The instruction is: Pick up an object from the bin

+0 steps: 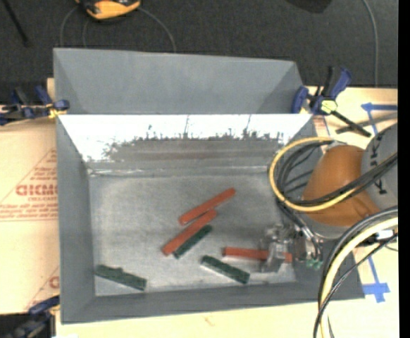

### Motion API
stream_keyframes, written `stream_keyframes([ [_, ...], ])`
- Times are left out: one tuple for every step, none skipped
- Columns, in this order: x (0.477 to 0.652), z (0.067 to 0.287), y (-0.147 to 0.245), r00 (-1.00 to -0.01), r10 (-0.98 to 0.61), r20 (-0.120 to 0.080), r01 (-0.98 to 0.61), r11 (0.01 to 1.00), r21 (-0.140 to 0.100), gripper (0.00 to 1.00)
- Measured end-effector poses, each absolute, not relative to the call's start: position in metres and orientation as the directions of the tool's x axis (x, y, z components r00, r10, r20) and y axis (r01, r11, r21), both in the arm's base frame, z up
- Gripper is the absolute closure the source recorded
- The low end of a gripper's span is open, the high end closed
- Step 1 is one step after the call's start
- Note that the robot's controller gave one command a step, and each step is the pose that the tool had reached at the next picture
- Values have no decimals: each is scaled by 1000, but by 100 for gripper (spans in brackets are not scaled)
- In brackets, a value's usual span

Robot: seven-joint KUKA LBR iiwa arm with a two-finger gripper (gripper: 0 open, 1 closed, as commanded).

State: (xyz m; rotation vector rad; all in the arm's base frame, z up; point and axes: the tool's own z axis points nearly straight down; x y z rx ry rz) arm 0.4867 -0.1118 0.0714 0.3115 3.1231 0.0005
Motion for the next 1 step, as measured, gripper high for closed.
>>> stream_keyframes([
  [487,71,-112,-980,197,-3,197,980,1,100],
])
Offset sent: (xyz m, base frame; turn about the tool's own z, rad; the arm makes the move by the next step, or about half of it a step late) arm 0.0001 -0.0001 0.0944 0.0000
